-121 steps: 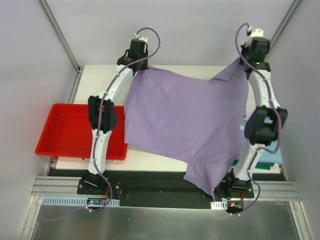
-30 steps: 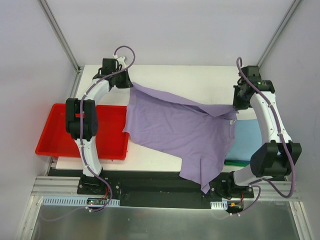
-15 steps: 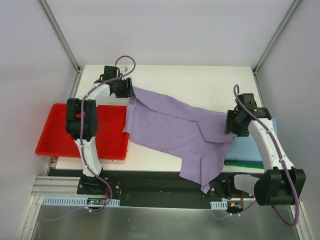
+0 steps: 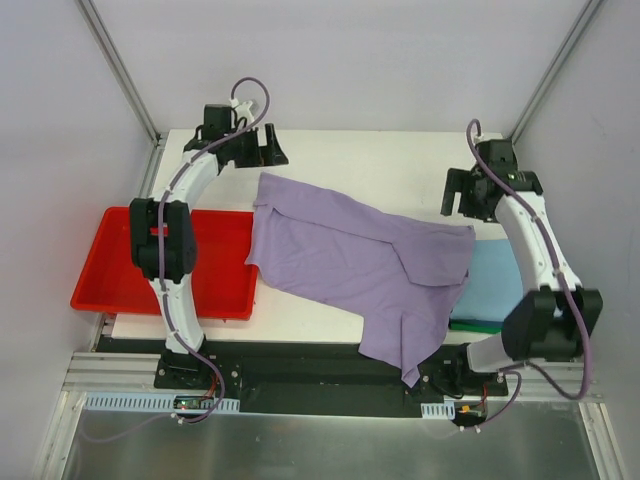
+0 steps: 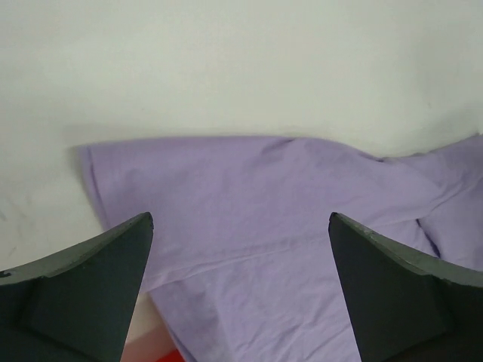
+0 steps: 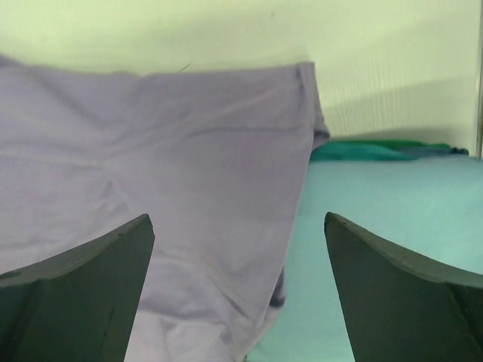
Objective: Fold and stack the t-shirts
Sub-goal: Fold the flattened tshirt in 1/3 of the way
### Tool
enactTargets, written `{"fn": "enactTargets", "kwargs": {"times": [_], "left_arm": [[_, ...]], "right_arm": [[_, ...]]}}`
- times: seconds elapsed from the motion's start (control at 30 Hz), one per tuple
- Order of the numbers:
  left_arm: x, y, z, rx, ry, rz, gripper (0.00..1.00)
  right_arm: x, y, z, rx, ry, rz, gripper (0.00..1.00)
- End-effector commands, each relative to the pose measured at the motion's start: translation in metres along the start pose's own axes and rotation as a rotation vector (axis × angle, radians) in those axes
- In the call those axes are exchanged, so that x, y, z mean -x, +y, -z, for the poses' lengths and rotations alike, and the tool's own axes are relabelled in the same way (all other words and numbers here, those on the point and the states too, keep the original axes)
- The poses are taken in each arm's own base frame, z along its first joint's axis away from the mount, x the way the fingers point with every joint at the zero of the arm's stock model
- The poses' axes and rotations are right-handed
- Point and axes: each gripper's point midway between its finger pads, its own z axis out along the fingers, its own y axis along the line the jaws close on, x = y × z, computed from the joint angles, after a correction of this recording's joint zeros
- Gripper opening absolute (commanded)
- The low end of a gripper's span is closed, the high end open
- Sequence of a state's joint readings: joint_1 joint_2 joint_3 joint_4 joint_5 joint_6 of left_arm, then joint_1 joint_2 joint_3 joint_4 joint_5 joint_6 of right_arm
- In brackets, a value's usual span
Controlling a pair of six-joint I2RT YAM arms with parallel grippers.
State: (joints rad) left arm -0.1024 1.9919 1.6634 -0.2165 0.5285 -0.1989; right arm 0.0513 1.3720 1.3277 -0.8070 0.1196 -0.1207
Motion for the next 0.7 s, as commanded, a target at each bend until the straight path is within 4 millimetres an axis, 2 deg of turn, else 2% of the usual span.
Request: {"fn": "enactTargets", "kwargs": {"times": [0.0, 0.07, 0.17, 0.3, 0.33, 0.53, 0.67], "left_arm": [[-0.008, -0.031, -0.024, -0.137, 0.053, 0.015, 0.99], [-0.020, -0.036, -0.038, -0.150, 0.089, 0.007, 0.99], [-0.033, -0.032, -0.055, -0.144, 0.133, 0.004, 0.99], [-0.051, -0.020, -0.070, -0.114, 0.193, 0.005, 0.99], [-0.056, -0.016, -0.072, -0.103, 0.203, -0.005, 0.99], [-0.074, 0.011, -0.085, 0.034, 0.243, -0.017, 0.99], [-0.080, 0.022, -0.087, 0.075, 0.260, -0.018, 0.99]], "right_arm": [[0.016, -0.020, -0.042, -0.102, 0.095, -0.026, 0.98], [0.020, -0.030, -0.062, -0.110, 0.151, -0.073, 0.99], [0.020, -0.040, -0.088, -0.112, 0.232, -0.124, 0.95], [0.012, -0.038, -0.116, -0.027, 0.304, -0.174, 0.90], [0.010, -0.032, -0.123, 0.022, 0.316, -0.181, 0.89], [-0.004, -0.026, -0.144, 0.098, 0.384, -0.221, 0.80], [-0.009, -0.018, -0.150, 0.153, 0.404, -0.225, 0.68]]}}
